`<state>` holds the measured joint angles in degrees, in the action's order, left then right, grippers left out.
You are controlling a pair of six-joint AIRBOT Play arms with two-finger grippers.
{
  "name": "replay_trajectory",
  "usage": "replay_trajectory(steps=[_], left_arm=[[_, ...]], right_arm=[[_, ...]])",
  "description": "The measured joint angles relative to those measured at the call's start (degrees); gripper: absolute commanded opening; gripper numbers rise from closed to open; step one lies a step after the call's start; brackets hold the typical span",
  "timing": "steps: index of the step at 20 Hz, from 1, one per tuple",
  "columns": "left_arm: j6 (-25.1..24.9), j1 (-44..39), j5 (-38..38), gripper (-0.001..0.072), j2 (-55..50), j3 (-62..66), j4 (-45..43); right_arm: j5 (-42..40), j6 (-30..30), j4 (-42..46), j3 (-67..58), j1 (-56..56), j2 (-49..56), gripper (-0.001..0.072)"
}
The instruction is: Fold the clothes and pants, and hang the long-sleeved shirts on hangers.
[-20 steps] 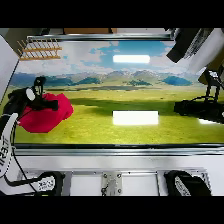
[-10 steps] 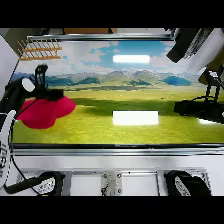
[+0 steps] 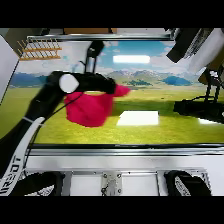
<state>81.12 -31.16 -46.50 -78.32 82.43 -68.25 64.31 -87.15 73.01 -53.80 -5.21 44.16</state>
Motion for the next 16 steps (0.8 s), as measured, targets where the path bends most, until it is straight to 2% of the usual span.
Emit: replay_trajectory(steps=[3,6,9,12,13,14,15,16], left_arm=[[2.10,2.21,-1.42,0.0552,-3.17,3.10,0.26],[4.90,11.34,-5.55,0.0552,-4.35,1.90,0.31],[7.26,23.12,-9.86,0.0552,-4.83,-5.31,0.74],[7.74,32.02,-10.60,0.0553,-5.05,-15.41,5.31],[6.67,33.90,-9.86,0.0552,-5.09,-18.75,7.61],[5.57,34.95,-8.90,0.0552,-5.16,-21.33,9.75],[4.33,35.47,-7.61,0.0552,-5.20,-23.74,11.93],[3.34,35.52,-6.27,0.0552,-5.22,-25.59,13.46]], right_arm=[[-0.15,0.00,-0.15,0.00,0.00,0.00,0.0024],[-0.24,0.00,-0.17,0.00,0.00,0.00,0.0025],[-0.24,0.00,-0.20,0.00,0.00,0.13,0.0028],[-0.24,0.00,-0.28,0.00,0.00,1.07,0.0046],[-0.26,-0.02,-0.72,0.00,0.00,1.68,0.0207],[-0.26,-0.02,-1.20,0.00,0.00,2.40,0.0462],[-0.26,-0.02,-1.77,0.00,0.00,3.26,0.0601],[-0.28,0.00,-2.51,0.00,0.00,4.35,0.0602]])
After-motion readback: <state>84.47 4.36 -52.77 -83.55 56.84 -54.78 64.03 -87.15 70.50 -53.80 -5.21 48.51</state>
